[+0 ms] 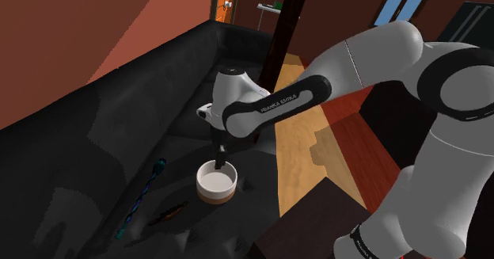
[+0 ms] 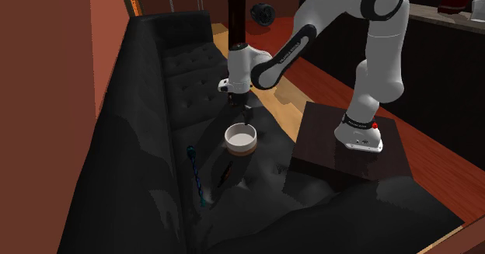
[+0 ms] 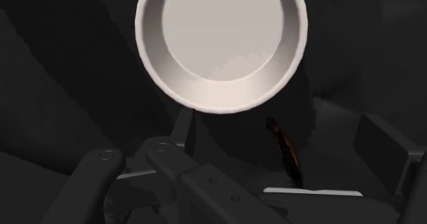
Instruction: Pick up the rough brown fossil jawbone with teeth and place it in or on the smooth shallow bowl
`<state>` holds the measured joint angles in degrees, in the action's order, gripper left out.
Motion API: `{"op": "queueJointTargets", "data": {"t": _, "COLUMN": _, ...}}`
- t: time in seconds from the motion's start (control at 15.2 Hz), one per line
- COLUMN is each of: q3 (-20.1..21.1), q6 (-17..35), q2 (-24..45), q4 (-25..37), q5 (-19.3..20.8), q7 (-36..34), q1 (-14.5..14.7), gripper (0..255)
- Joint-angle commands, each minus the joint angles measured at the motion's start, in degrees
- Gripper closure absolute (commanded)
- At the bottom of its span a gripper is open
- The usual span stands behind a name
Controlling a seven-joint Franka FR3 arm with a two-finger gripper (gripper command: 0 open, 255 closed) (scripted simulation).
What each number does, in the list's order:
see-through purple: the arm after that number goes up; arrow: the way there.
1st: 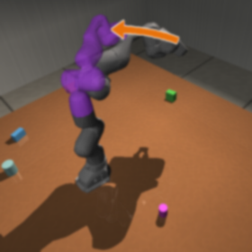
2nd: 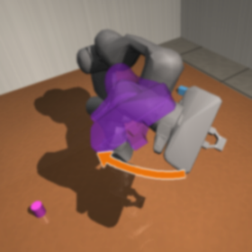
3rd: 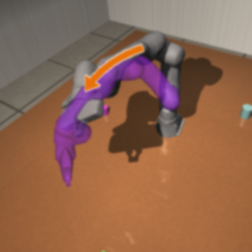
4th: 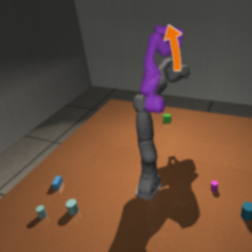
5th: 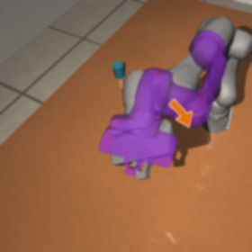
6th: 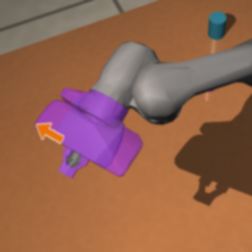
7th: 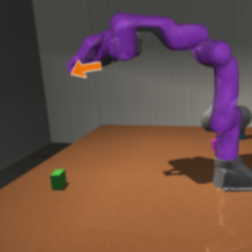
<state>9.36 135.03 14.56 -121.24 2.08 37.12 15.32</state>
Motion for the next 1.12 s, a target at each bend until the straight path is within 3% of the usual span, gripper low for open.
{"op": "queueJointTargets", "data": {"t": 0.0, "q3": 0.6, "q6": 1.0, "q2": 4.4, "q4": 3.0, "q5": 0.8, "q7": 1.2, "q1": 0.8, "gripper": 0}}
{"op": "queueJointTargets", "data": {"t": 1.06, "q3": 4.1, "q6": 4.4, "q2": 31.7, "q4": 24.0, "q5": 7.5, "q7": 9.6, "q1": 9.0, "gripper": 0}}
